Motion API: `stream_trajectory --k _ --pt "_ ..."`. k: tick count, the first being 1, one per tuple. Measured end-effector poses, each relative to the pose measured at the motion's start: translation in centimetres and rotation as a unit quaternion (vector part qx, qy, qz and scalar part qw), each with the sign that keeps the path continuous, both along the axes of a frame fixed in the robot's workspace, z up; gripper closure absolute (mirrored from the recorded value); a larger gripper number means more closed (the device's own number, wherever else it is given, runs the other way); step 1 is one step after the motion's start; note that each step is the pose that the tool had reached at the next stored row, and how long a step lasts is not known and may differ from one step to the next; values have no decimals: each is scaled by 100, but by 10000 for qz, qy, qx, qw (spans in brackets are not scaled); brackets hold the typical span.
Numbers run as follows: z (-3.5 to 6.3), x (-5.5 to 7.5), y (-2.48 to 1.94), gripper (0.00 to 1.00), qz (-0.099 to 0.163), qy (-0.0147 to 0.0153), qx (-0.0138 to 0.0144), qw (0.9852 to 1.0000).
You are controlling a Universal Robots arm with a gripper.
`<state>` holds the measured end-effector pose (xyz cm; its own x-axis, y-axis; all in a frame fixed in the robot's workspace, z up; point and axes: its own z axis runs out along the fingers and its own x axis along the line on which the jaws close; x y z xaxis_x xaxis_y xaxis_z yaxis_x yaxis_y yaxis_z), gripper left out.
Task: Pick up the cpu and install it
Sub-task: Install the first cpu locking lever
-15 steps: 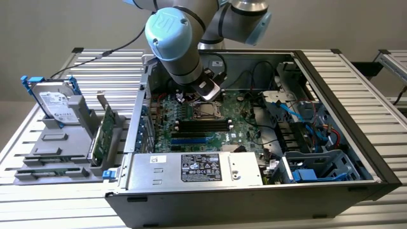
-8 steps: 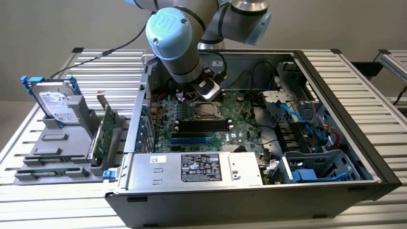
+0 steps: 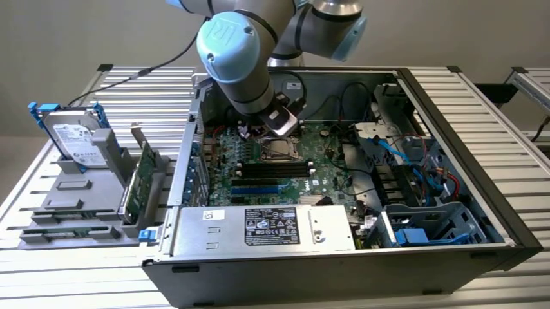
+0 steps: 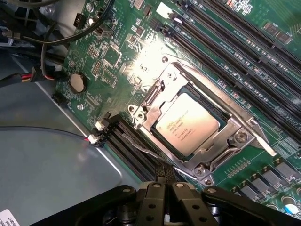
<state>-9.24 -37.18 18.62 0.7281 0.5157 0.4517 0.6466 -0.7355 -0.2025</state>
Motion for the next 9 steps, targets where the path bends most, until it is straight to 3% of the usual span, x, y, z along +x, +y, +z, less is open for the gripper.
stream_trajectory --k 9 --pt "-4 11 -13 89 -2 1 9 10000"
